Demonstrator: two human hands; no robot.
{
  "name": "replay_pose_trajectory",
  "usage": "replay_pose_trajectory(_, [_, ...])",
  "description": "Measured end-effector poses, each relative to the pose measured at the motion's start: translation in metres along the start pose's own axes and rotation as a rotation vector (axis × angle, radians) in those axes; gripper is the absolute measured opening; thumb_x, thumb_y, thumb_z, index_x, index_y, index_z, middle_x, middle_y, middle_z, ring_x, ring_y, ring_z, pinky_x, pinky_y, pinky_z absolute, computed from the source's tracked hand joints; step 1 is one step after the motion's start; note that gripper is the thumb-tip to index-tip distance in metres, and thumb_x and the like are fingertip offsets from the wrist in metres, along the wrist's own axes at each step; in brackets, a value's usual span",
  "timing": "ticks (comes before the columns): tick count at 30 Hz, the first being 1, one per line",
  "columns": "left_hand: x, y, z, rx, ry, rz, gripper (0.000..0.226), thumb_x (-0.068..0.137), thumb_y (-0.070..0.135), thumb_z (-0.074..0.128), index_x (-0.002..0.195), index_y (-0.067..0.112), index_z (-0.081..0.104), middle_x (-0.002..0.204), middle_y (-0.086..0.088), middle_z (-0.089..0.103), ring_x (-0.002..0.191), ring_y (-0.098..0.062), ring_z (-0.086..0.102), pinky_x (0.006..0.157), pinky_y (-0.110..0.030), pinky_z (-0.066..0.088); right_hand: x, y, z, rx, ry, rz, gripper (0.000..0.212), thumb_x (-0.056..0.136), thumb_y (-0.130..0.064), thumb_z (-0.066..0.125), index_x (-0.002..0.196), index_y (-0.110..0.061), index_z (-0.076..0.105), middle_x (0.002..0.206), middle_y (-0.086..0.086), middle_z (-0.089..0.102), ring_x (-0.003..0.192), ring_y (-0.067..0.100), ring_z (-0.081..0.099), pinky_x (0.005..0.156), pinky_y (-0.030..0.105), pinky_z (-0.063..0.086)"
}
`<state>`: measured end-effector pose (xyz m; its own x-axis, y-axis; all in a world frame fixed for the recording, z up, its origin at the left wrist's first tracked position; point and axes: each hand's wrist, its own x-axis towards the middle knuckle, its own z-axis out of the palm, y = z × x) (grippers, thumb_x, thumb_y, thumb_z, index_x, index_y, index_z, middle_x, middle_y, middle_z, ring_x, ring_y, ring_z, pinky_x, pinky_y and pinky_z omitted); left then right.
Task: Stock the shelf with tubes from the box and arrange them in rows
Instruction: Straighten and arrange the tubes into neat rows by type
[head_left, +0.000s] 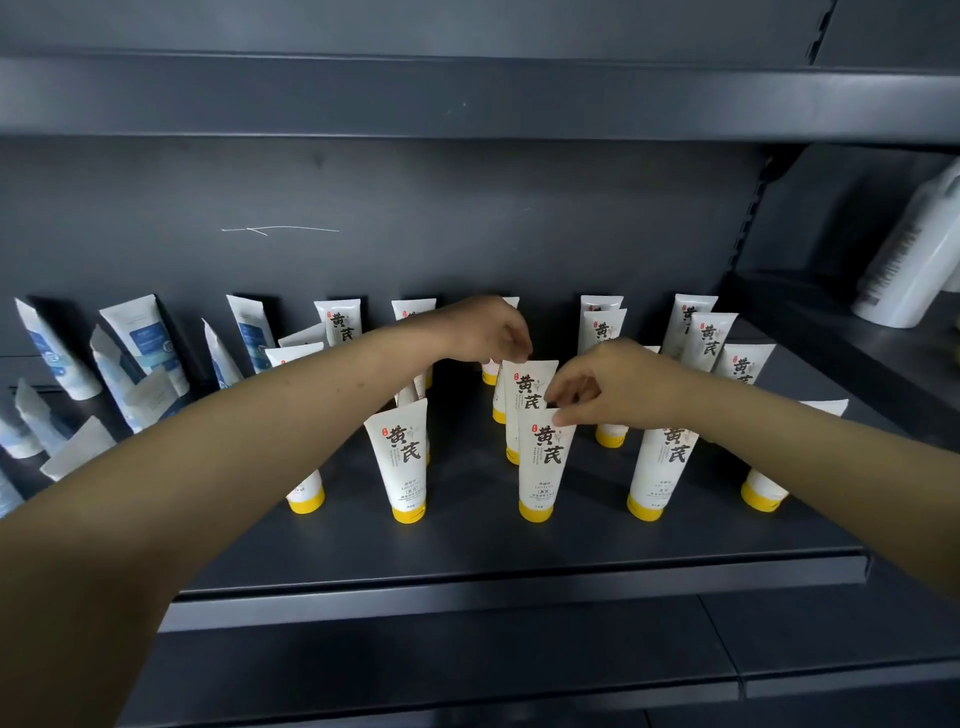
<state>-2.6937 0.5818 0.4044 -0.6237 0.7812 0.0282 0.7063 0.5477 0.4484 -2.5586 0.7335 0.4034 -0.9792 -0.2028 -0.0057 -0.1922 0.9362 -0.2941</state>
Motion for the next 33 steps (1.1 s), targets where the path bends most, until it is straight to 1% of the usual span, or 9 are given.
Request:
replay_pose_trajectory(3, [-0.002,-0.009,-0.016,-0.037,0.076,-0.028,0.022,0.088,0.016,0.064,0.108,0.007,0.068,0.107,-0.004,0.069,0.082,-0.005,0.06,0.062,-0.003,0.042,0.004,0.005,-0.016,0.036,0.054,0.027,0.027,0.084,-0.032,0.068,0.108,-0.02,0.068,0.103,-0.009,0.068,0.087,0.001,0.059,0.07,0.003,0.039])
replay_pose_trajectory(5, [-0.003,-0.018,-0.026,-0.044,0.112,-0.063,0.024,0.088,0.015,0.065,0.11,0.007,0.068,0.11,-0.004,0.068,0.095,-0.009,0.061,0.071,-0.007,0.041,0.009,0.01,-0.025,0.07,0.08,0.039,0.025,0.084,-0.03,0.068,0.107,-0.02,0.069,0.102,-0.008,0.068,0.089,0.001,0.06,0.069,0.003,0.04])
replay_pose_trajectory(8, [-0.006,-0.028,-0.038,-0.007,0.126,-0.103,0.025,0.088,0.014,0.064,0.112,0.009,0.067,0.113,-0.004,0.067,0.096,-0.009,0.059,0.074,-0.011,0.04,0.024,0.018,-0.035,0.126,0.11,0.053,0.023,0.084,-0.027,0.069,0.105,-0.017,0.069,0.1,-0.007,0.068,0.086,-0.001,0.059,0.066,0.0,0.04])
replay_pose_trajectory(12, [-0.018,-0.042,-0.058,-0.029,0.148,-0.165,0.026,0.087,0.015,0.066,0.113,0.013,0.065,0.11,-0.001,0.066,0.102,-0.013,0.061,0.079,-0.02,0.045,0.055,0.027,-0.04,0.155,0.147,0.015,0.022,0.082,-0.021,0.071,0.104,-0.016,0.07,0.102,-0.001,0.07,0.089,0.005,0.063,0.077,0.012,0.045])
replay_pose_trajectory(16, [-0.038,-0.057,-0.073,0.033,0.044,-0.196,0.026,0.085,0.018,0.069,0.111,0.017,0.067,0.111,0.004,0.068,0.105,-0.011,0.062,0.096,-0.026,0.045,0.089,0.029,-0.038,0.118,0.108,-0.012,0.027,0.082,-0.015,0.071,0.109,-0.013,0.067,0.107,0.004,0.069,0.093,0.01,0.063,0.081,0.015,0.045])
replay_pose_trajectory(22, [-0.06,-0.076,-0.07,0.016,-0.198,-0.218,0.03,0.083,0.019,0.071,0.112,0.023,0.067,0.109,0.016,0.066,0.109,-0.002,0.058,0.097,-0.021,0.044,0.12,0.028,-0.029,0.015,-0.055,-0.049,0.034,0.082,-0.021,0.07,0.116,-0.02,0.066,0.114,-0.004,0.065,0.101,0.011,0.061,0.085,0.02,0.044])
replay_pose_trajectory(27, [-0.065,-0.081,-0.067,-0.028,-0.222,-0.218,0.031,0.083,0.016,0.071,0.114,0.019,0.067,0.097,0.022,0.065,0.095,0.008,0.058,0.094,-0.018,0.045,0.129,0.029,-0.023,-0.023,-0.012,-0.076,0.026,0.082,-0.018,0.071,0.108,-0.014,0.071,0.1,-0.005,0.067,0.092,0.008,0.061,0.068,0.002,0.039])
replay_pose_trajectory(29, [-0.065,-0.082,-0.066,-0.034,-0.217,-0.198,0.03,0.083,0.017,0.071,0.112,0.018,0.068,0.097,0.021,0.066,0.094,0.01,0.059,0.094,-0.018,0.046,0.133,0.028,-0.022,-0.028,0.008,-0.081,0.023,0.081,-0.015,0.072,0.104,-0.011,0.072,0.095,-0.004,0.066,0.088,0.009,0.061,0.066,-0.001,0.039])
replay_pose_trajectory(33, [-0.061,-0.086,-0.061,0.022,-0.172,-0.158,0.027,0.082,0.026,0.072,0.107,0.018,0.069,0.1,0.015,0.069,0.098,0.004,0.061,0.094,-0.021,0.046,0.143,0.029,-0.018,-0.06,0.047,-0.073,0.015,0.078,-0.019,0.075,0.091,-0.011,0.073,0.086,-0.005,0.065,0.082,0.011,0.06,0.072,0.019,0.044])
